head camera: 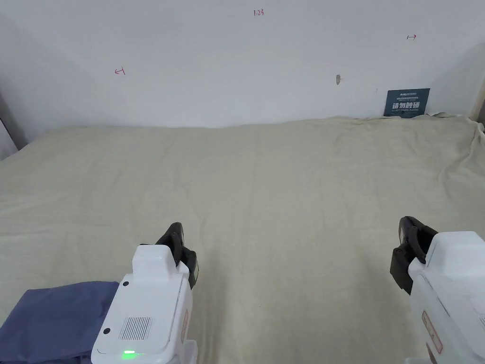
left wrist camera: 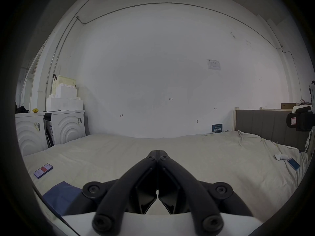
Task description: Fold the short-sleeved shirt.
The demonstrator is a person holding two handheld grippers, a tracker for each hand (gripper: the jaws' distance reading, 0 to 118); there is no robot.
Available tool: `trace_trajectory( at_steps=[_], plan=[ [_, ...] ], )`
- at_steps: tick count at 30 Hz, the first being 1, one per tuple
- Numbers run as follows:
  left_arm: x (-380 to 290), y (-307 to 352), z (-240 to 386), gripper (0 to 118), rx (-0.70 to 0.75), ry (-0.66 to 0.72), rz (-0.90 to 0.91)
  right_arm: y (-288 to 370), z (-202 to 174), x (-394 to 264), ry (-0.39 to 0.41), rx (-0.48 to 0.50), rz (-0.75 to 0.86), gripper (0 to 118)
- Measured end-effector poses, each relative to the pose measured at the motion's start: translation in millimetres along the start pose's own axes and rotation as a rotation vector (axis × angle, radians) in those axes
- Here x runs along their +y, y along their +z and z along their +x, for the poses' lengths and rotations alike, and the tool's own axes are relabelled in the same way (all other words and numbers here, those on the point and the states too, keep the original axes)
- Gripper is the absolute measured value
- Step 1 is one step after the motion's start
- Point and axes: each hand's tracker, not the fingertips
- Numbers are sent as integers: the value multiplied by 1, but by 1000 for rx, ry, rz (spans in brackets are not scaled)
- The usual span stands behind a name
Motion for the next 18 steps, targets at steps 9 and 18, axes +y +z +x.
trace_trajectory(
  at_steps=[9, 18],
  plan=[
    [0, 1, 0, 0, -1, -5, 0, 0, 0, 0, 2, 3, 0, 0],
    [1, 2, -1, 0, 0, 11, 7, 0, -1, 0, 8, 6, 3, 0]
  ],
)
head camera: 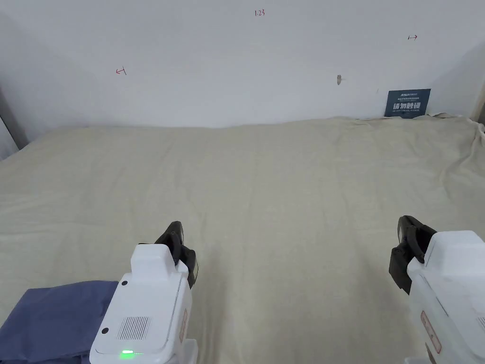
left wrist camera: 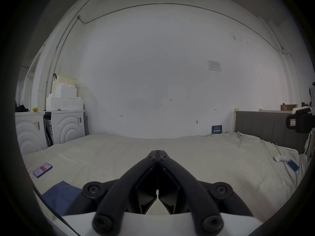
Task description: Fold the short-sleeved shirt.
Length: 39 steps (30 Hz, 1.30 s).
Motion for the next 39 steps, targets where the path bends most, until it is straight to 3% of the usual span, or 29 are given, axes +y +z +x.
trace_trajectory(
  at_steps=[39],
  plan=[
    [0, 1, -8, 0, 8, 14, -10, 2, -3, 0, 5, 8, 0, 0]
  ],
)
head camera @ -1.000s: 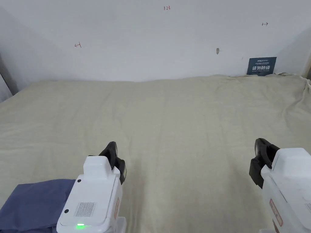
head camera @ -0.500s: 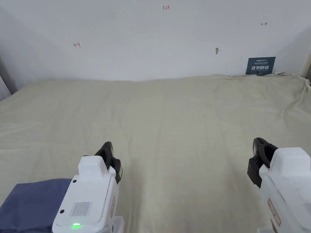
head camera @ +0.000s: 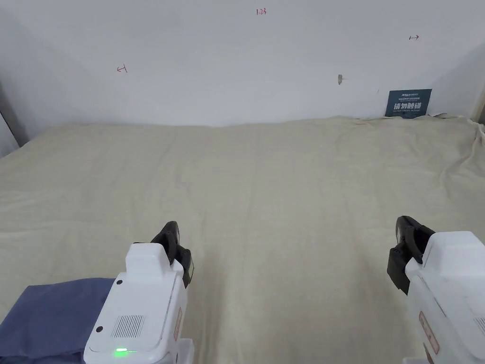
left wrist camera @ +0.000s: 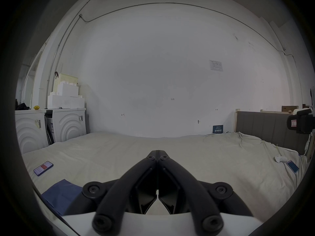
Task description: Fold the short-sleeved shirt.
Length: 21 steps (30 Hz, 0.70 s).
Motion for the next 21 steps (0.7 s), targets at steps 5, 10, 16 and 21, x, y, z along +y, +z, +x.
trace_trajectory(
  at_steps=[5, 10, 16, 21],
  plan=[
    [1, 0, -1, 9, -15, 12, 5, 1, -1, 1, 3, 0, -4, 4],
    [2, -1, -3, 85, -33, 31, -17, -1, 1, 1, -11, 9, -19, 89],
    [1, 1, -4, 118, -25, 44, 0, 1, 2, -1, -19, 12, -7, 110],
    [1, 1, -5, 118, -29, 43, 2, 2, 3, 0, -29, 10, 4, 118]
  ],
)
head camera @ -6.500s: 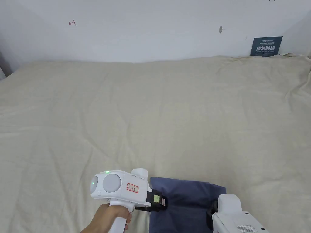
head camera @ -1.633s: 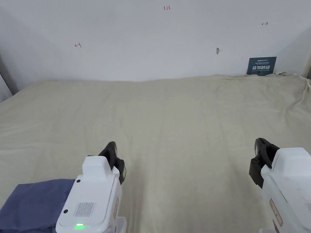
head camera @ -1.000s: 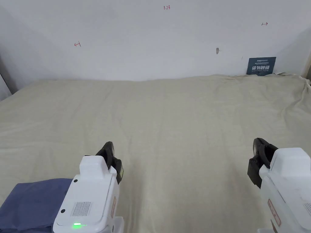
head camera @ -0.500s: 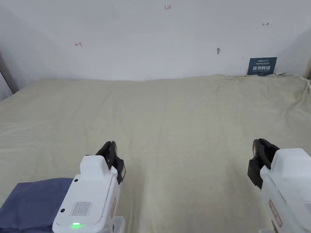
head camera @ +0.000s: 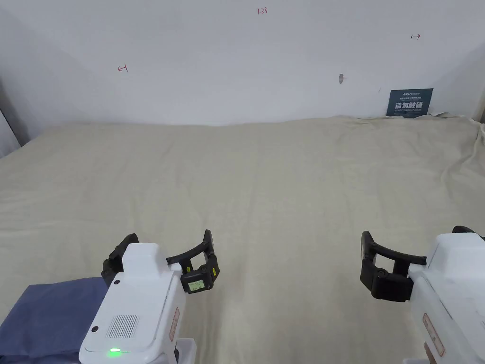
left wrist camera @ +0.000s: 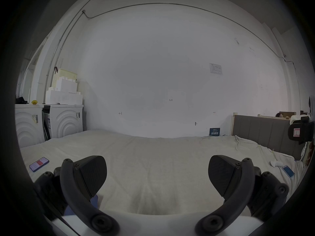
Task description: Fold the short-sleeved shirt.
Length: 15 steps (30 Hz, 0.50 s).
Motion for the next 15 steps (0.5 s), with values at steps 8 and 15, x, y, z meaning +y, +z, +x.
trace_trajectory(
  at_steps=[8, 15],
  plan=[
    [1, 3, 4, 118, 1, -28, 16, 1, 0, 1, -3, 0, 6, 118],
    [2, 3, 5, 118, 0, -37, 21, 2, 0, 3, -6, -3, 9, 118]
  ],
)
